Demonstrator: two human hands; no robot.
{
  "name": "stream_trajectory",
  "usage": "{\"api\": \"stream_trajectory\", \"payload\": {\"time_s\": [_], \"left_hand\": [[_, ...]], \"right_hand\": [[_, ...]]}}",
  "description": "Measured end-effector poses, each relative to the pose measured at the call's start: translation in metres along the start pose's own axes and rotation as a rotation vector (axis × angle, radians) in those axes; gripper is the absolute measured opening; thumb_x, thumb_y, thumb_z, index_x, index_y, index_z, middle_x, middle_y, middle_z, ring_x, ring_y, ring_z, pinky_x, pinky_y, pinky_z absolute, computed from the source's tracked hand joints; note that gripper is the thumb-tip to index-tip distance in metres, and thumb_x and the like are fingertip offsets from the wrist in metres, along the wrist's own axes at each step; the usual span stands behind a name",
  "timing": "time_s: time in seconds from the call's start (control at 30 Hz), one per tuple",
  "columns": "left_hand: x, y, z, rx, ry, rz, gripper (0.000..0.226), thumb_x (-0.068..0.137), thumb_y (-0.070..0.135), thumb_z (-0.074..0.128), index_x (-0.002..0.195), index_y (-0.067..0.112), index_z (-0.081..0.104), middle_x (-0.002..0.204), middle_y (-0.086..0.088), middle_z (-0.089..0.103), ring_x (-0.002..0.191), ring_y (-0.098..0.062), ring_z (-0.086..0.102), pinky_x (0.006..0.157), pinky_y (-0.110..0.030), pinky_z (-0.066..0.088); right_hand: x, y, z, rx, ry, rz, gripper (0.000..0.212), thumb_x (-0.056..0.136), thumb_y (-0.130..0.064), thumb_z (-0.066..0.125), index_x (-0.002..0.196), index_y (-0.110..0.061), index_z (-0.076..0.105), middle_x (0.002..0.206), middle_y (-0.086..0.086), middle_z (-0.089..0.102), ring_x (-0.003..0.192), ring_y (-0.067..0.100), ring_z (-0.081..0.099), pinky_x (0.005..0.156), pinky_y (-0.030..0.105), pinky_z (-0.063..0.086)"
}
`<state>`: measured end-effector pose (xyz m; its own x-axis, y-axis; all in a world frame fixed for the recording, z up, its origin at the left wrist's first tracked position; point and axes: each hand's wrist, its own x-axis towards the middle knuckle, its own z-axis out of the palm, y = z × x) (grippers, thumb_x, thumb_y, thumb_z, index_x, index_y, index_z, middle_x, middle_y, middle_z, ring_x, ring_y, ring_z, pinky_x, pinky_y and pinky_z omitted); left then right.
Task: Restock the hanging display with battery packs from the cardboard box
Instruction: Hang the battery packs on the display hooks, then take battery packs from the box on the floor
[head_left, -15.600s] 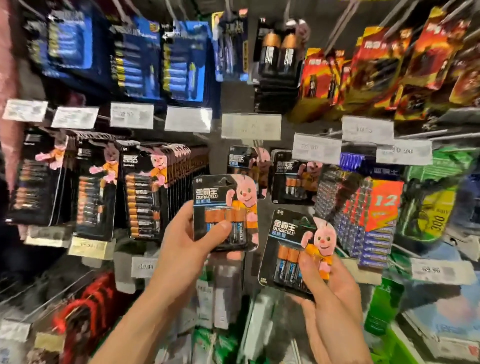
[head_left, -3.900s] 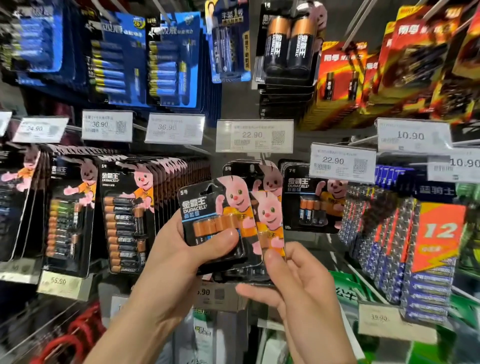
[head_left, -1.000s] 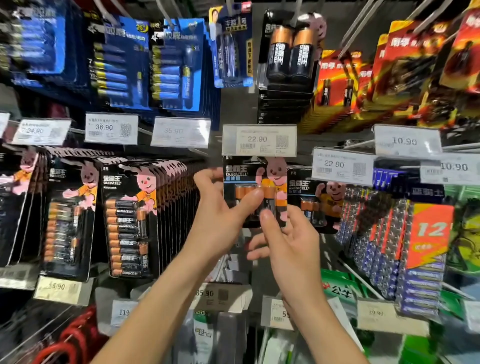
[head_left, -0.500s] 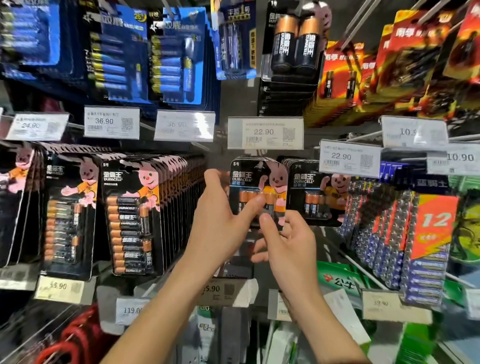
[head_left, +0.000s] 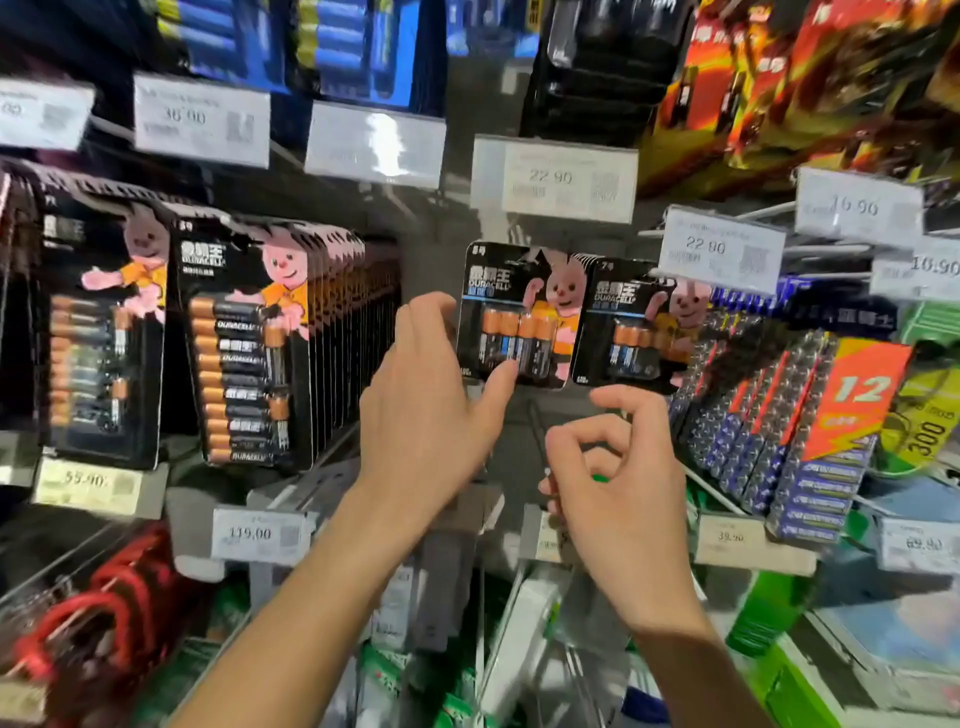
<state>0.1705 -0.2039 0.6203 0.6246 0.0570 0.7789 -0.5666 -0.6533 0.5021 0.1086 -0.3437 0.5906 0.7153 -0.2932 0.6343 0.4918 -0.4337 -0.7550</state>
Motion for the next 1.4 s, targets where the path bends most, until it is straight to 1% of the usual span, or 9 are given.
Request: {"api": "stream_trajectory", "payload": {"time_s": [0.27,0.4,0.53,0.63,0.73,0.9,1.13,1.27,1.4], "left_hand": [[-0.149,-0.016,-0.065,-0.094,-0.089,0.003,0.037,0.09,0.021,0.072,0.12,0.01,0.053,0.113,-0.001,0.051,0.099,-0.016,0.052,0.082,-0.026,0.044],[-0.255,-0.039,-0.1,0.031,-0.274,-0.108,0.033,0.088,0.015,0.075,0.115,0.007,0.056,0.112,-0.004,0.055,0.103,-0.018,0.053,0.092,-0.03,0.043],[-0.36,-0.047,-0.134,0.183,-0.444,-0.253,0.039,0.087,0.023,0.075,0.12,0.012,0.057,0.13,-0.002,0.053,0.127,-0.017,0.05,0.109,-0.036,0.04],[-0.434,-0.028,-0.159,0.212,-0.458,-0.418,0.04,0.09,0.041,0.069,0.121,0.018,0.059,0.136,0.003,0.052,0.131,-0.014,0.049,0.111,-0.034,0.039],[-0.506,0.0,-0.185,0.206,-0.376,-0.627,0.042,0.092,0.055,0.059,0.118,0.022,0.061,0.136,0.008,0.054,0.131,-0.012,0.052,0.104,-0.036,0.044],[-0.594,0.046,-0.227,0.251,-0.296,-0.865,0.03,0.091,0.059,0.061,0.112,0.039,0.059,0.133,0.027,0.052,0.127,0.0,0.052,0.095,-0.017,0.044],[-0.62,0.062,-0.248,0.357,-0.354,-0.913,0.033,0.09,0.034,0.073,0.119,0.036,0.056,0.14,0.018,0.048,0.13,-0.003,0.046,0.085,0.005,0.031],[-0.613,0.039,-0.257,0.392,-0.386,-0.839,0.034,0.092,0.033,0.071,0.123,0.031,0.057,0.142,0.017,0.046,0.134,-0.004,0.043,0.109,-0.022,0.036],[-0.594,0.004,-0.273,0.417,-0.446,-0.774,0.029,0.095,0.033,0.067,0.122,0.03,0.057,0.142,0.013,0.045,0.132,-0.007,0.042,0.109,-0.034,0.037]], "right_hand": [[-0.123,0.038,-0.013,0.113,-0.081,0.05,0.006,0.084,-0.023,0.065,0.089,-0.025,0.064,0.07,0.01,0.066,0.06,0.035,0.063,0.056,0.043,0.053],[-0.209,0.077,-0.01,-0.017,-0.36,0.126,0.008,0.081,-0.022,0.062,0.085,-0.029,0.062,0.066,-0.014,0.065,0.058,0.003,0.063,0.055,0.012,0.042],[-0.298,0.106,-0.02,-0.136,-0.714,0.208,0.032,0.083,-0.052,0.057,0.108,-0.032,0.063,0.101,-0.015,0.062,0.094,0.015,0.065,0.084,0.024,0.048],[-0.358,0.107,-0.038,-0.157,-0.86,0.081,0.05,0.086,-0.052,0.053,0.123,-0.021,0.063,0.117,-0.017,0.053,0.117,0.013,0.054,0.104,0.012,0.03],[-0.407,0.103,-0.06,-0.149,-1.013,0.147,0.061,0.088,-0.06,0.047,0.138,-0.026,0.055,0.144,-0.017,0.044,0.146,0.009,0.028,0.121,0.021,0.015],[-0.473,0.081,-0.087,-0.123,-1.101,0.222,0.075,0.085,-0.066,0.04,0.149,-0.027,0.043,0.149,-0.023,0.029,0.152,0.006,0.01,0.124,0.03,0.015],[-0.516,0.057,-0.106,-0.107,-1.238,0.207,0.066,0.096,-0.058,0.044,0.154,-0.032,0.029,0.157,-0.021,0.022,0.149,0.0,0.005,0.125,0.029,0.013],[-0.52,0.052,-0.093,-0.137,-1.222,0.152,0.071,0.092,-0.063,0.034,0.154,-0.03,0.032,0.157,-0.017,0.026,0.148,0.001,0.01,0.12,0.02,0.007],[-0.52,0.05,-0.068,-0.155,-1.207,0.197,0.06,0.096,-0.052,0.046,0.151,-0.029,0.036,0.152,-0.018,0.031,0.144,0.002,0.021,0.118,0.019,0.015]]}}
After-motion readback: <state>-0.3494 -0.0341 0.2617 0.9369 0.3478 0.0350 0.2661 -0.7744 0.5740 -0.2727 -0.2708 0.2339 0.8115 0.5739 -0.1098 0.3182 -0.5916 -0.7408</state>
